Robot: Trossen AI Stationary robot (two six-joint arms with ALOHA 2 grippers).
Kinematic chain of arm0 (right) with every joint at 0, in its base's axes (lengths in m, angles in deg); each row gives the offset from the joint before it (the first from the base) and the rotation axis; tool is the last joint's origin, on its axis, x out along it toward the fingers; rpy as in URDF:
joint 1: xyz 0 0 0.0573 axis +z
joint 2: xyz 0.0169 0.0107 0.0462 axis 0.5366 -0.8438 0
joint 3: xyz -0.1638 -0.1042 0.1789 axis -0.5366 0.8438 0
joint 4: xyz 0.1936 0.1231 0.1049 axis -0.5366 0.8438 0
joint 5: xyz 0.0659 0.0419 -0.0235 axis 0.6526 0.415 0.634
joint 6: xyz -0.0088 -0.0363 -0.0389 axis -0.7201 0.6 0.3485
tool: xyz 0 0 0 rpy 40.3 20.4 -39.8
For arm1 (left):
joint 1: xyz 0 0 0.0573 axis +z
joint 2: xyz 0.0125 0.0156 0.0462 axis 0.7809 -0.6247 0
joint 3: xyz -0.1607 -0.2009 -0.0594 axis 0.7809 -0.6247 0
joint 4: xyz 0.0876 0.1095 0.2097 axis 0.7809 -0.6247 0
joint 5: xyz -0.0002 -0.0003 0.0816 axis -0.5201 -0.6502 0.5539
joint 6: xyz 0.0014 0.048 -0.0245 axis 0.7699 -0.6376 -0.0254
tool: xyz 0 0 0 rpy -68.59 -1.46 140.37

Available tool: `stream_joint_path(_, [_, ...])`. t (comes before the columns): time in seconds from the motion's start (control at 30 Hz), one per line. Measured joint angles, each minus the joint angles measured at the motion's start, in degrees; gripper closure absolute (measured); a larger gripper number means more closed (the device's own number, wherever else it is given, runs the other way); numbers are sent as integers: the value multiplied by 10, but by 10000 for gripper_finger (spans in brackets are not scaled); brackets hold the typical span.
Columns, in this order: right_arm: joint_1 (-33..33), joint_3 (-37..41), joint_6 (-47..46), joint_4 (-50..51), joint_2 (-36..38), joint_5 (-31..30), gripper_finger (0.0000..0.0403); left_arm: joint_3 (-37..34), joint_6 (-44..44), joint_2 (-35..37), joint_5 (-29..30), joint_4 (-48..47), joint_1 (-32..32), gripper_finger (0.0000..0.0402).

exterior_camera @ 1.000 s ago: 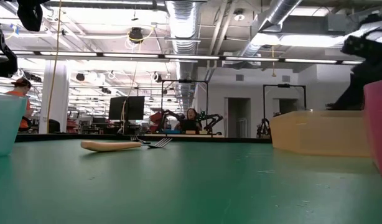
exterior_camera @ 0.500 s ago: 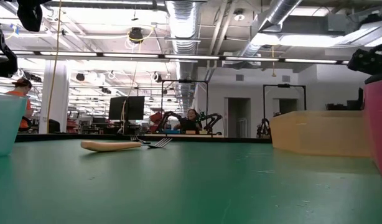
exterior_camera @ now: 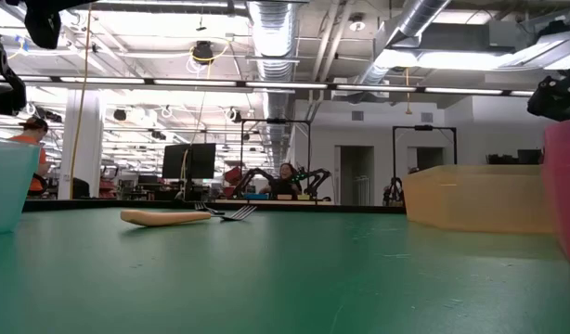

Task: Sort silverware by color (type)
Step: Put the blue fork into the orange bin

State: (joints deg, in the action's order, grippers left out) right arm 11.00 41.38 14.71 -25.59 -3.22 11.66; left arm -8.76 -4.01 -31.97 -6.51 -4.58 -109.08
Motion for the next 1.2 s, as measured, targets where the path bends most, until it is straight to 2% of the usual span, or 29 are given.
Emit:
stream_joint_path(0.53, [0,23,-1,-35,14,39,370,0,44,0,1,-45,0,401])
stream_joint_path(1.2, [-1,23,0,-47,14,39,356,0,45,0,2,-44,0,401])
